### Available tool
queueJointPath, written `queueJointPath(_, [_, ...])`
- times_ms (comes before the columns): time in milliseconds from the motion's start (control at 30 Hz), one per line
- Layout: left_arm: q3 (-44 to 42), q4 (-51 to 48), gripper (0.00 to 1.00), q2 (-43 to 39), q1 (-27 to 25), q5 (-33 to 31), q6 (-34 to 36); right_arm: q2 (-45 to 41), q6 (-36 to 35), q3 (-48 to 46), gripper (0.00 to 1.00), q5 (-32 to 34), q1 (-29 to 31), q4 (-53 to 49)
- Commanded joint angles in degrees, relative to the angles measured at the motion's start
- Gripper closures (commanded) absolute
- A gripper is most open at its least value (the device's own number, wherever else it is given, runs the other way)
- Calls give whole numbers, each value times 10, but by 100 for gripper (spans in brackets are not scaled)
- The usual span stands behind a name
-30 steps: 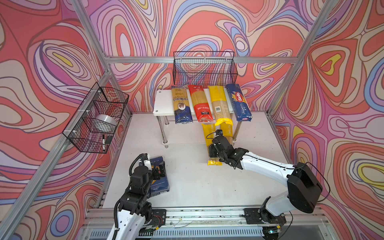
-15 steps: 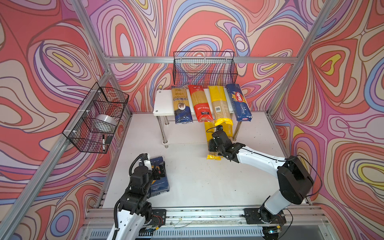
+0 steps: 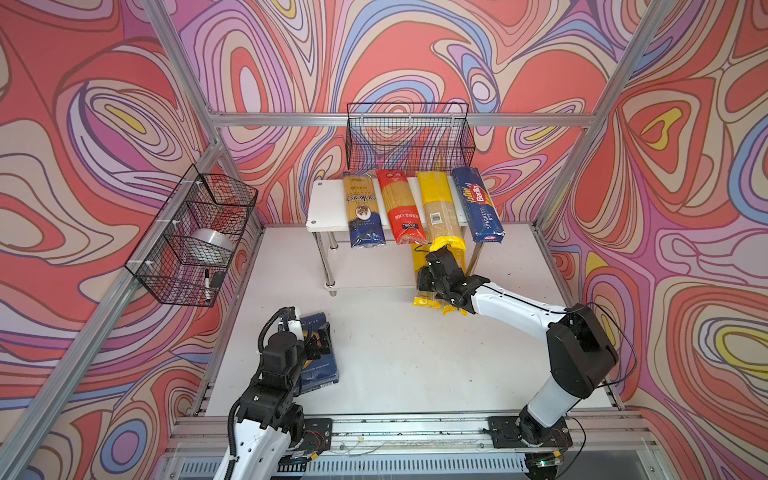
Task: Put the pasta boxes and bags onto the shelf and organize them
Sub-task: 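Lower the bag against the shelf front and open the right gripper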
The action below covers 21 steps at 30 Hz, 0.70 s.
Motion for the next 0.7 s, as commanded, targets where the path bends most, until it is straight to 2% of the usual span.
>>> queueJointPath(0, [2, 12, 0, 1, 2, 0, 7, 11, -7, 41, 100, 5, -7, 62])
queueJointPath(533, [7, 24, 0, 25, 2, 12, 11, 50, 10, 53, 99, -25, -47, 73])
queueJointPath(567, [7, 24, 0, 25, 3, 11, 10, 57, 14, 56, 97, -33, -50, 73])
queueJointPath(667, [6, 23, 0, 24, 2, 8, 9, 64, 19, 60, 79, -40, -53, 74])
